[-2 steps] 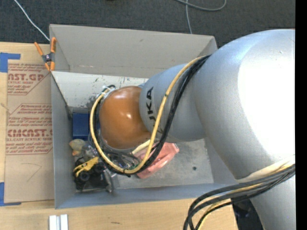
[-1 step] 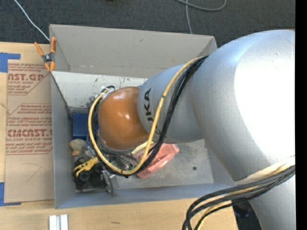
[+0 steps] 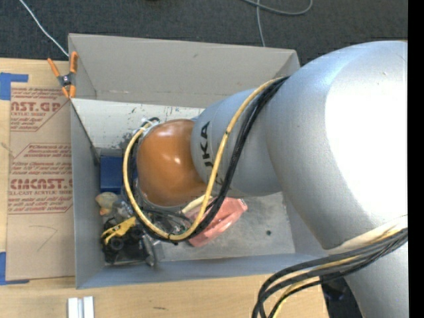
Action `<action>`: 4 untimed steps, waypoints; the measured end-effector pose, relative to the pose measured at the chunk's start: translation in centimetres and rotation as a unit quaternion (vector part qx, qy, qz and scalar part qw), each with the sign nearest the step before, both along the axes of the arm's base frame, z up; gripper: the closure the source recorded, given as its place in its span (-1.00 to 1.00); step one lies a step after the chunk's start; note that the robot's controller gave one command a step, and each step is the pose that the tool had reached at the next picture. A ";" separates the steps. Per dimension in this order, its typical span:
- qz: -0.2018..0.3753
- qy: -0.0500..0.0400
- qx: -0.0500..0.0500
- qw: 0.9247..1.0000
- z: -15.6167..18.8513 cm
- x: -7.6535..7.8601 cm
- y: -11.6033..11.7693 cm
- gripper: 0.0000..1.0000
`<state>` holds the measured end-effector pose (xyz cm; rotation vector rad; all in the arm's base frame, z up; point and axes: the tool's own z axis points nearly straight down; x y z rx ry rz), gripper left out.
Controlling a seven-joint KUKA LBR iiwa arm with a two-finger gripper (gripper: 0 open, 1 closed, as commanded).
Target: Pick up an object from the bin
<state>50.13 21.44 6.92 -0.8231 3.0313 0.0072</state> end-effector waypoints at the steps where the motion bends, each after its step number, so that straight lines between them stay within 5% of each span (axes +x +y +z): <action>1: -0.009 0.000 0.000 1.000 0.0 -0.1 0.2 1.00; 4: -0.009 0.004 -0.002 1.000 2.0 -0.3 0.1 1.00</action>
Offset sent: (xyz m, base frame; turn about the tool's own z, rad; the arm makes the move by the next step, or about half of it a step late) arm 0.0000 0.0000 0.0000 0.0000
